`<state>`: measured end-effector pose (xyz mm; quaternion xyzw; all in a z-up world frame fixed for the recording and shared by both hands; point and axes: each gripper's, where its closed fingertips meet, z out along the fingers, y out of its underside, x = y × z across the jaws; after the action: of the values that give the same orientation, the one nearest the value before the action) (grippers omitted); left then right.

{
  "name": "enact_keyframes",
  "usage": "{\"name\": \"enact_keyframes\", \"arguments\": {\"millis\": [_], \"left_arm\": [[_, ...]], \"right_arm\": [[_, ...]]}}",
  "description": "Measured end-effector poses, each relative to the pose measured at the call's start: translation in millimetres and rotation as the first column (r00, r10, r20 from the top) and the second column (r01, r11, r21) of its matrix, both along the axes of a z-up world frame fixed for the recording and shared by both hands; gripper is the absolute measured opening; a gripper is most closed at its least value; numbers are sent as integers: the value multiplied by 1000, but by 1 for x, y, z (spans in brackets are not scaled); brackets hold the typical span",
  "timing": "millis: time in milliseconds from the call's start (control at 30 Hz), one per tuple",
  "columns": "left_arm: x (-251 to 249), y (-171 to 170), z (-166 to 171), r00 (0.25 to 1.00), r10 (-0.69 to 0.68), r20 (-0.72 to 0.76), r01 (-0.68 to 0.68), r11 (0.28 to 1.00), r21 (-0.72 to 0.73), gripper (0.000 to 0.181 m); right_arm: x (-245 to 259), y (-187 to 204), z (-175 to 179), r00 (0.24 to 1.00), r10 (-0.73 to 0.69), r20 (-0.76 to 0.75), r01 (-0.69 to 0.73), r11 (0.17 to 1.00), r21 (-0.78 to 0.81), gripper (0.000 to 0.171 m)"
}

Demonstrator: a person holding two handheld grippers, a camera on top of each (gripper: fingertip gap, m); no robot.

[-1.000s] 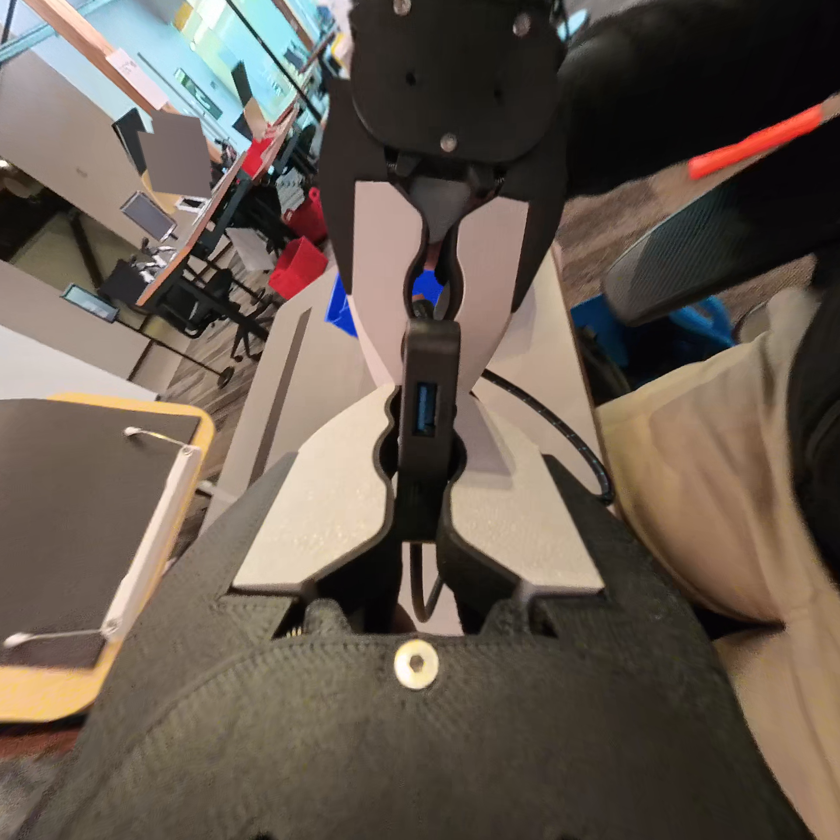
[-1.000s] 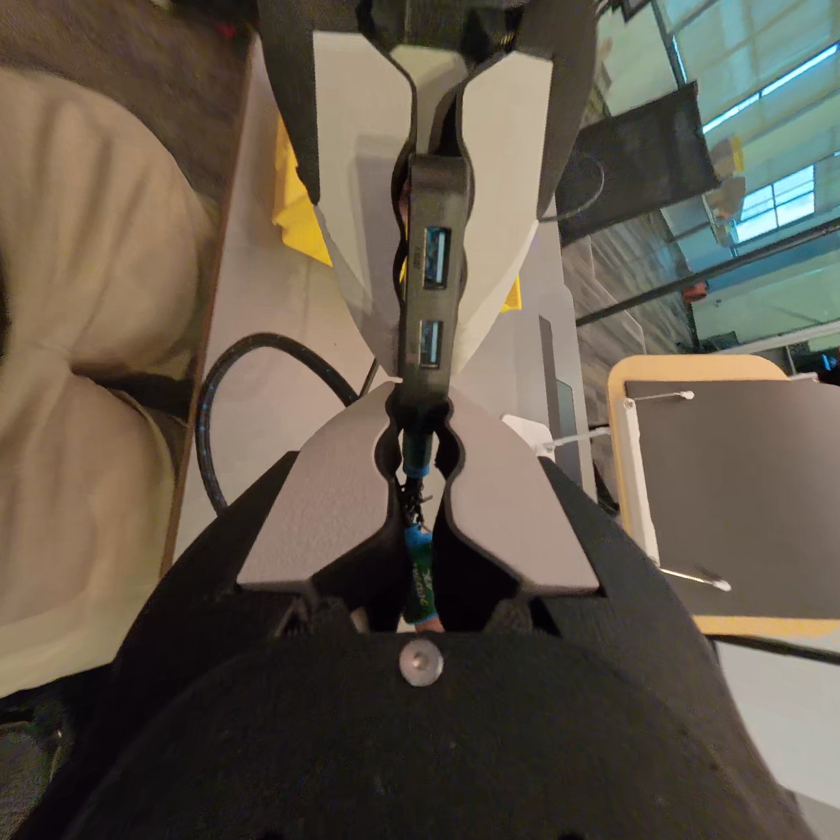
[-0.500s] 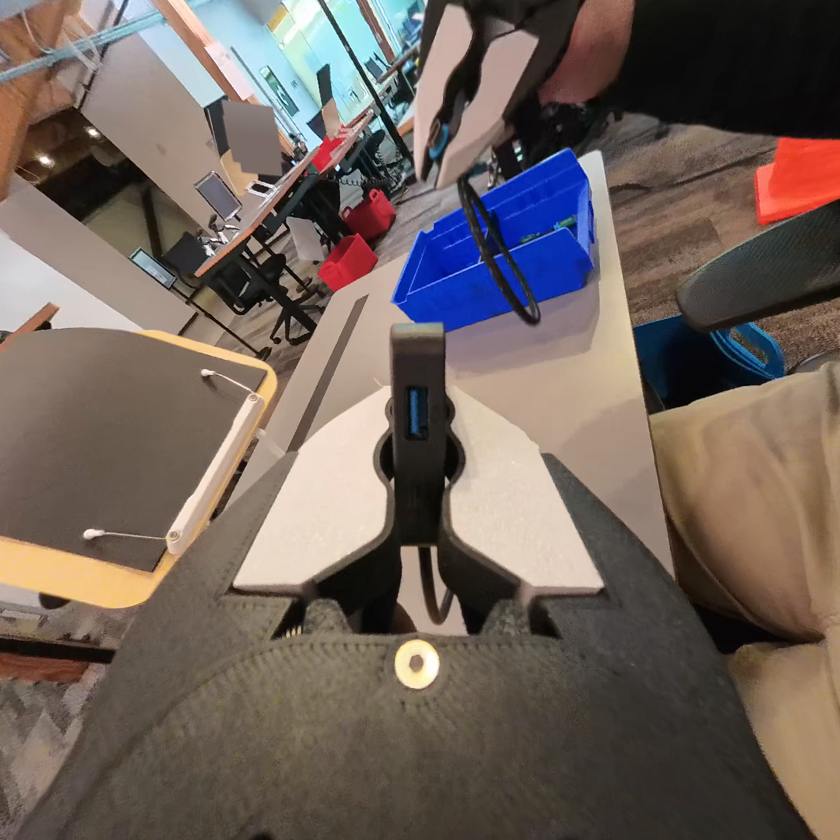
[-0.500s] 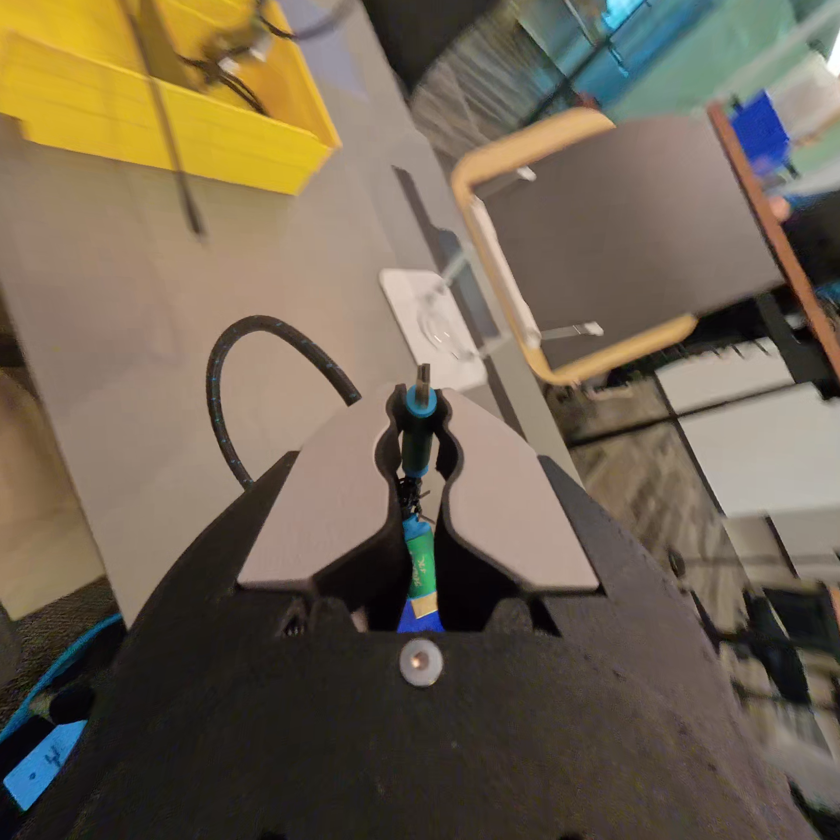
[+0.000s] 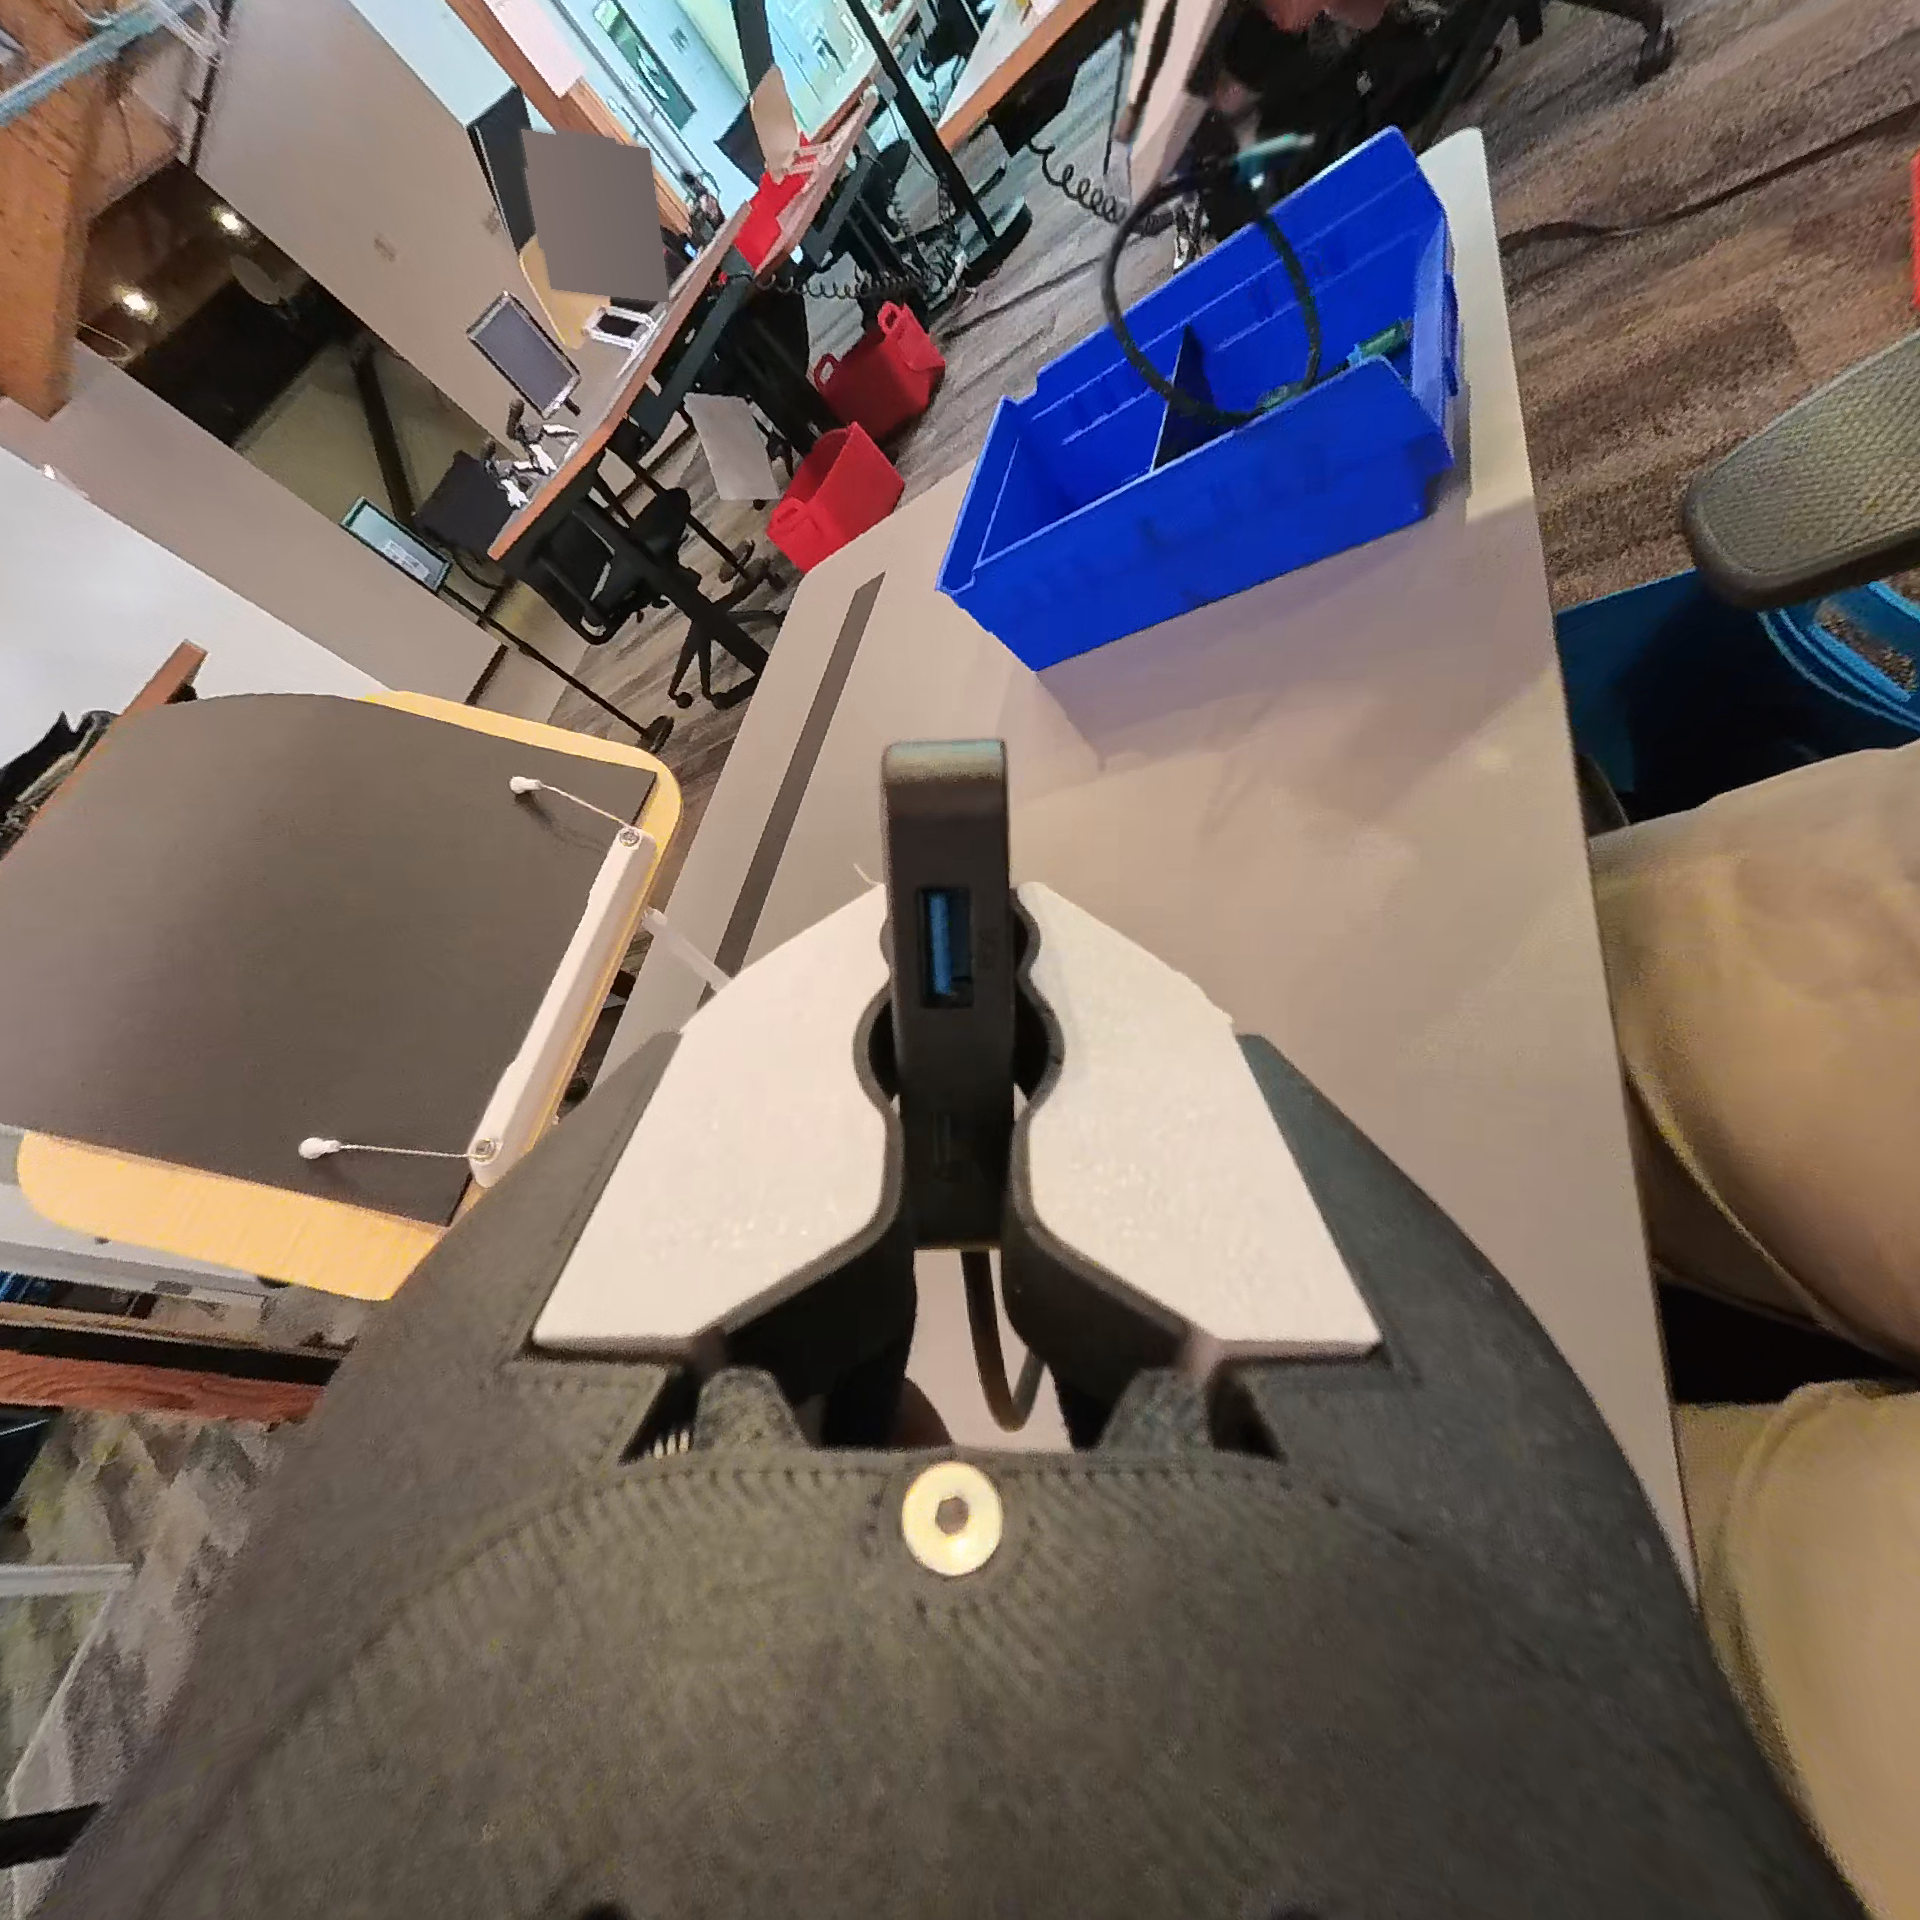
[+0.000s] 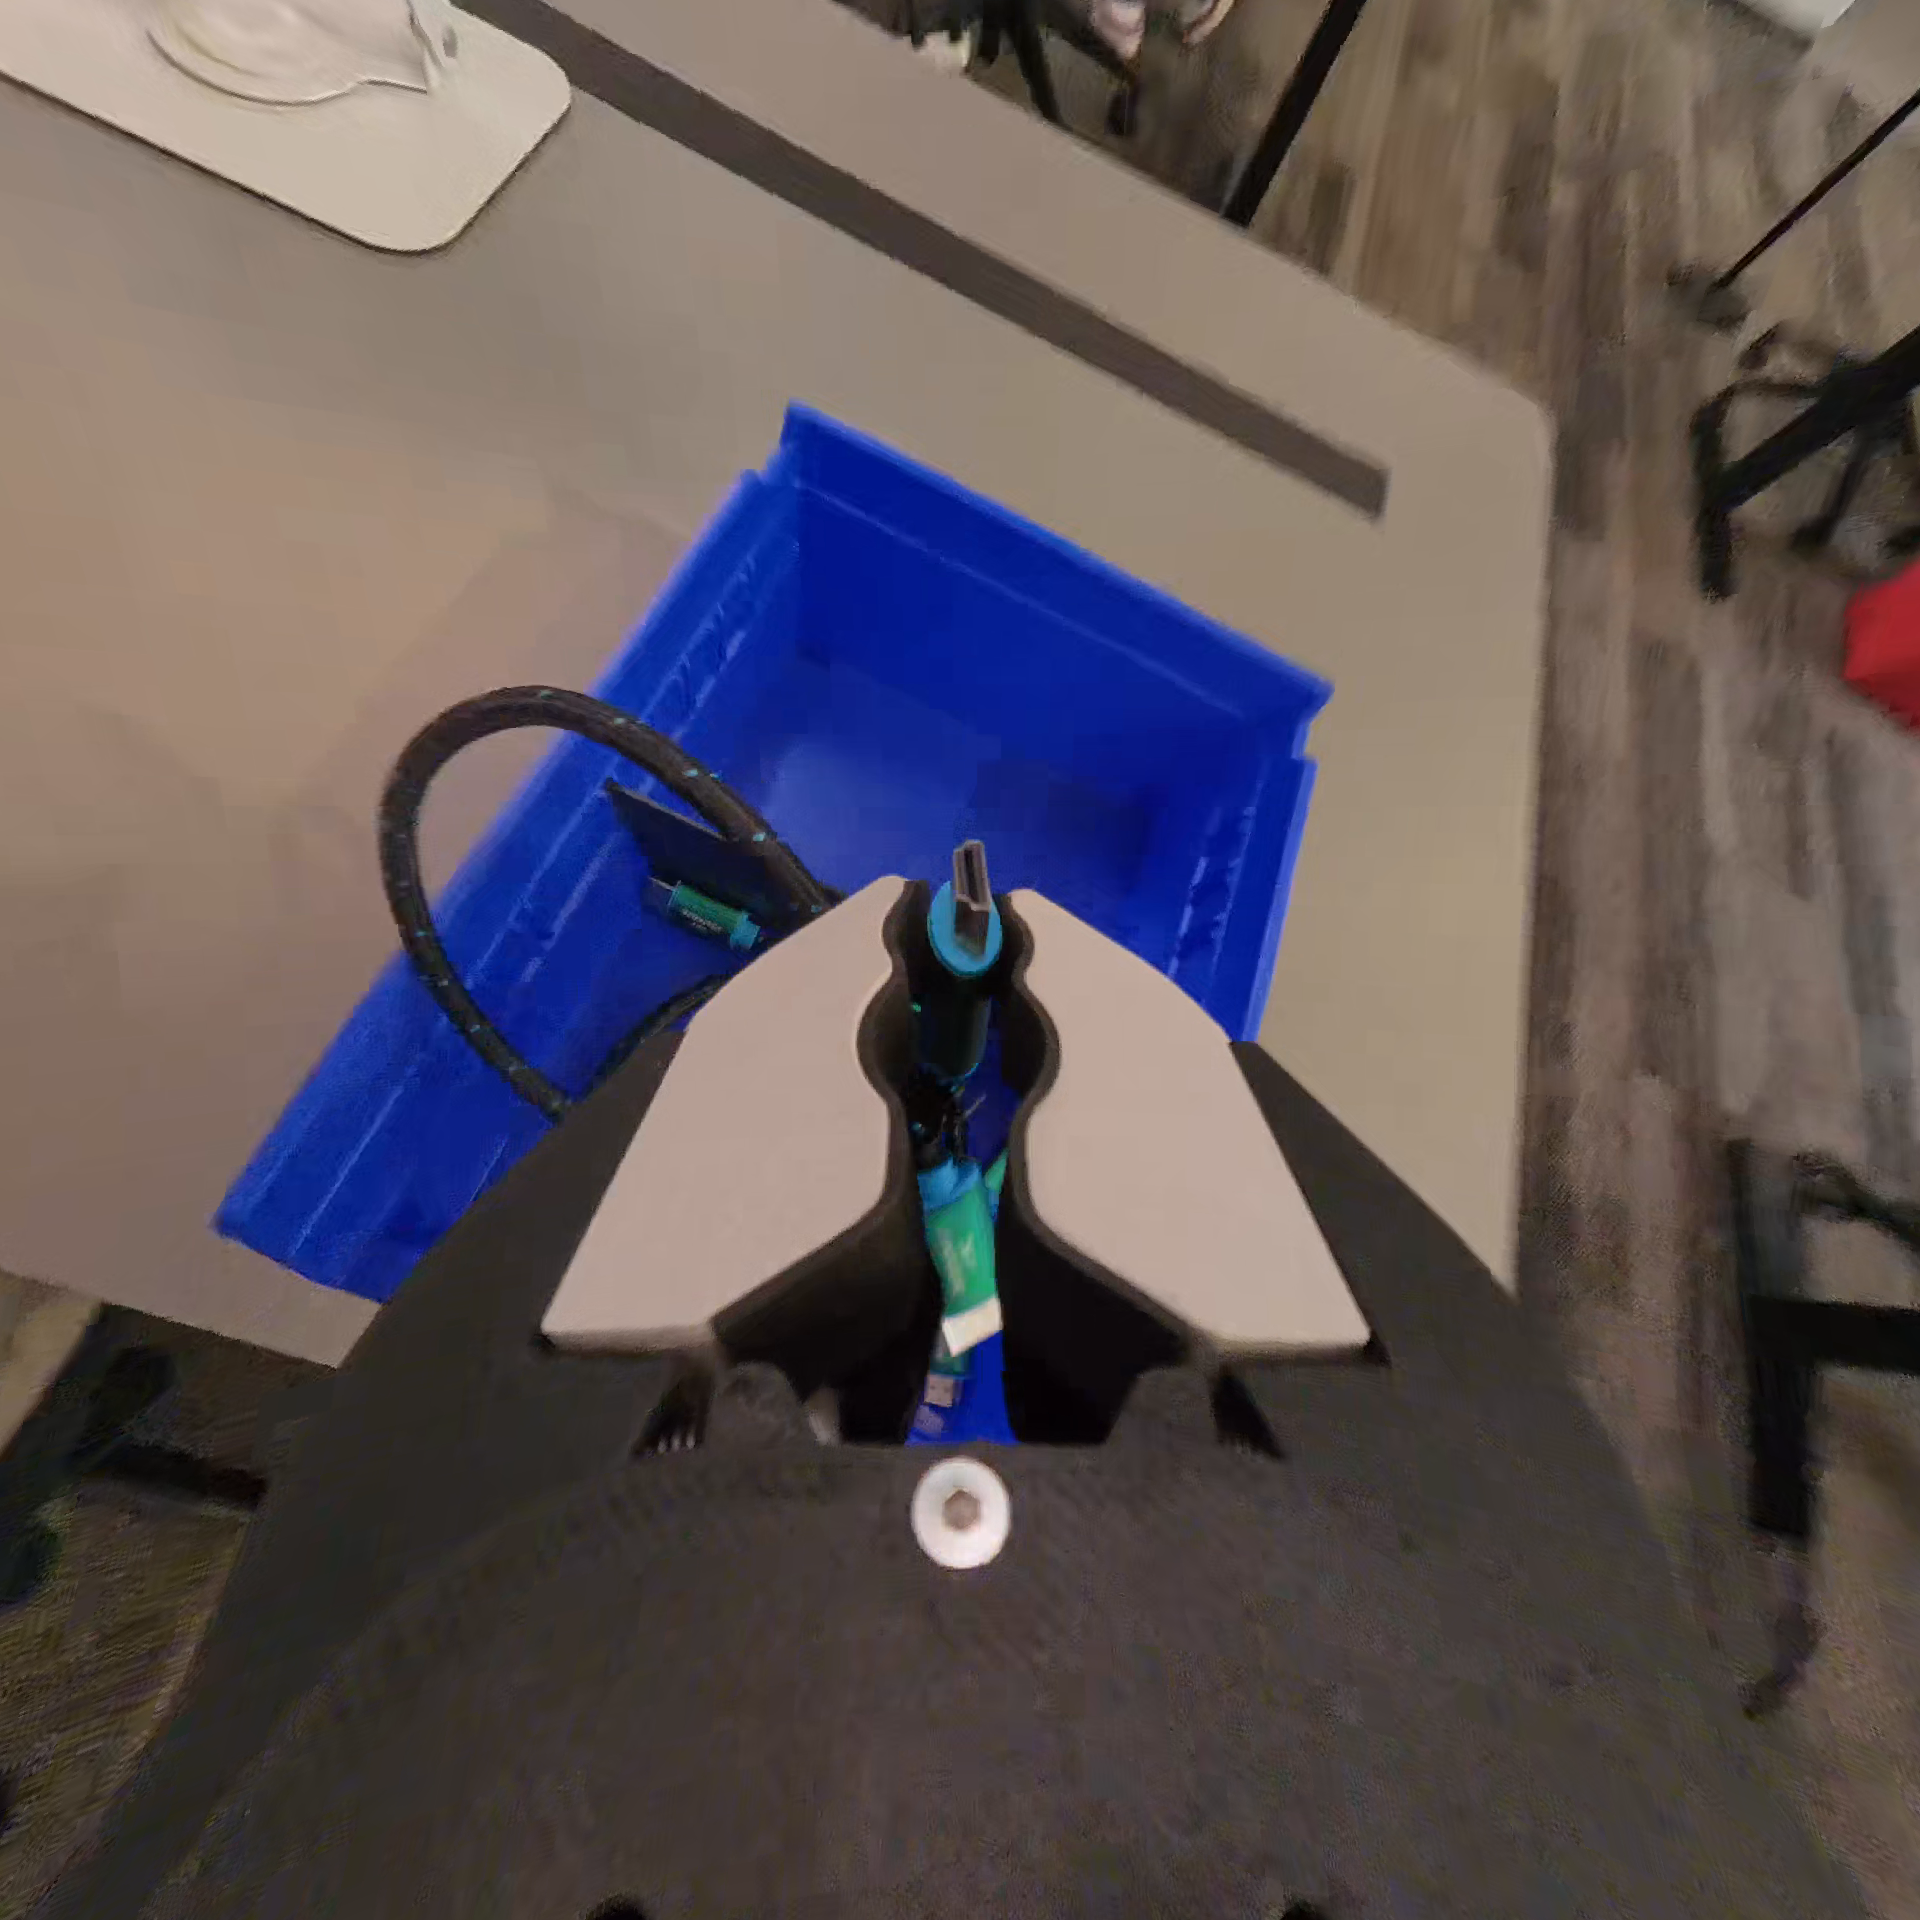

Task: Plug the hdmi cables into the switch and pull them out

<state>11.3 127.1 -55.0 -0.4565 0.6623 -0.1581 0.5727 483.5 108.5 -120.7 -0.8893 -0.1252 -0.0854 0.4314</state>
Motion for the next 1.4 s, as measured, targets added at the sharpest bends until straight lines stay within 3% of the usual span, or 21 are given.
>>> {"name": "enact_keyframes", "arguments": {"millis": [67,167,400,600,667,767,867,1000,1067,1200,1267,1300,1400], "left_arm": [[1,-1,-4,1000,-3,-10,3,1000,-3,14],[1,-1,-6,1000,-3,-21,3,1000,1,14],[1,2,-11,999,2,-32,-2,1000,-9,14],[-3,4,-9,999,11,-34,-11,1000,-6,14],[-3,6,-10,999,13,-35,-13,1000,-9,14],[-2,6,-14,999,5,-40,-6,1000,-21,14],[0,5,-18,999,1,-51,-2,1000,-22,14],[1,5,-17,999,7,-49,-8,1000,-16,14],[2,5,-18,999,7,-50,-8,1000,-15,14],[5,7,-23,998,16,-66,-17,1000,-12,14],[7,8,-26,997,24,-69,-26,999,-21,14],[9,8,-28,997,26,-76,-28,999,-23,14],[14,5,-34,996,20,-90,-23,999,-29,14]], "right_arm": [[18,-1,-28,996,-37,-76,30,996,-85,11],[44,-7,-68,995,-90,40,97,972,-213,11],[55,-1,-74,995,-93,48,103,938,-330,10],[32,-3,-53,976,-47,-213,-44,914,-404,10],[24,-16,-52,966,-30,-255,-100,870,-483,10],[22,-25,-69,960,-52,-276,-128,794,-595,10],[32,-21,-100,984,-64,-168,-66,740,-669,11],[42,-12,-121,998,-64,-20,34,735,-678,54],[41,-8,-114,997,-27,74,69,760,-646,66],[13,8,-61,978,49,201,49,890,-454,60],[-52,22,-23,961,222,164,-170,944,-282,49],[-92,25,-4,929,334,160,-303,933,-193,45],[-214,20,35,776,607,168,-615,788,-6,41]]}}
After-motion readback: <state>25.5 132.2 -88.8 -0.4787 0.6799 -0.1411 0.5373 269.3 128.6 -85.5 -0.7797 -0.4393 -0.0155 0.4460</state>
